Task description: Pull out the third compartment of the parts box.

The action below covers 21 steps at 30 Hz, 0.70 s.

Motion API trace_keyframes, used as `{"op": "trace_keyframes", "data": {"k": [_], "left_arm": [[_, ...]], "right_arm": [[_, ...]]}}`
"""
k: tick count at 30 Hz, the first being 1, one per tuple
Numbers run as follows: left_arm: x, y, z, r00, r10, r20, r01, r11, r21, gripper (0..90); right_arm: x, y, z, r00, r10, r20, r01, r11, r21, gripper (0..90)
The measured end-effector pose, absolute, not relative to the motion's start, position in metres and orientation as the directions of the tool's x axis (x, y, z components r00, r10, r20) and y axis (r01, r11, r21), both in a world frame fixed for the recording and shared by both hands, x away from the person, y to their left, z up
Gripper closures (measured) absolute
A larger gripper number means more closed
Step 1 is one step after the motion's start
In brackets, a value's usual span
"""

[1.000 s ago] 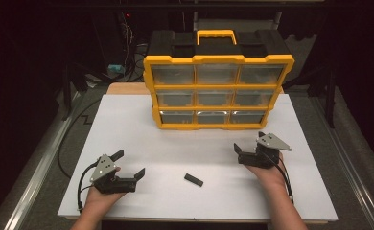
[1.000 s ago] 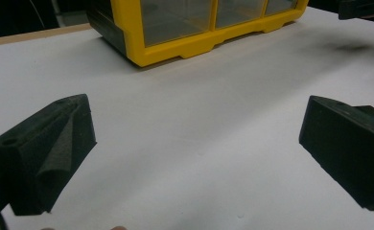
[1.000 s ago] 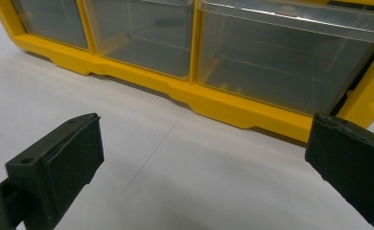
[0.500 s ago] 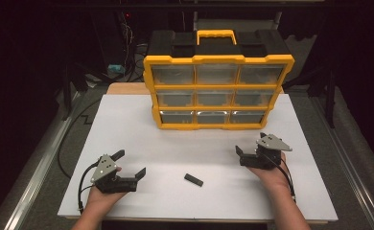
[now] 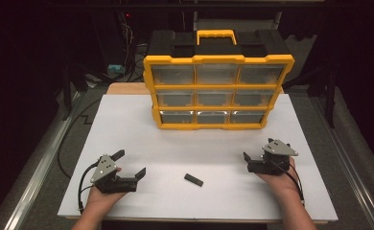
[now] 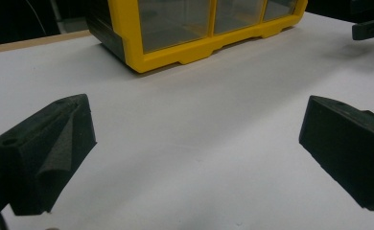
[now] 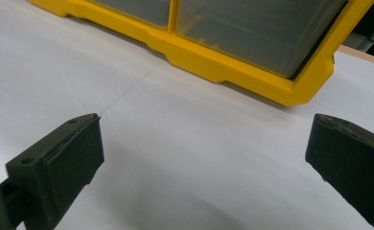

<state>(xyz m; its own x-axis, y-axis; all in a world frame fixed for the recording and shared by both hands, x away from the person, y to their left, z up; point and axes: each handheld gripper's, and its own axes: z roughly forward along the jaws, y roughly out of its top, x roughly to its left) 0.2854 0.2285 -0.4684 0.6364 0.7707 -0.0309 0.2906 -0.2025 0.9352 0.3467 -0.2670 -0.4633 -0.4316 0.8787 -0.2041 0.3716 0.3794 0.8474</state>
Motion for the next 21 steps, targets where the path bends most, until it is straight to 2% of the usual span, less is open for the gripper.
{"op": "trace_keyframes", "data": {"k": [21], "left_arm": [[0.285,0.227,-0.469,0.646,0.763,-0.026,0.288,-0.212,0.934,0.1]], "right_arm": [[0.343,-0.254,-0.467,-0.459,0.799,-0.388,0.334,0.56,0.759,0.2]]}}
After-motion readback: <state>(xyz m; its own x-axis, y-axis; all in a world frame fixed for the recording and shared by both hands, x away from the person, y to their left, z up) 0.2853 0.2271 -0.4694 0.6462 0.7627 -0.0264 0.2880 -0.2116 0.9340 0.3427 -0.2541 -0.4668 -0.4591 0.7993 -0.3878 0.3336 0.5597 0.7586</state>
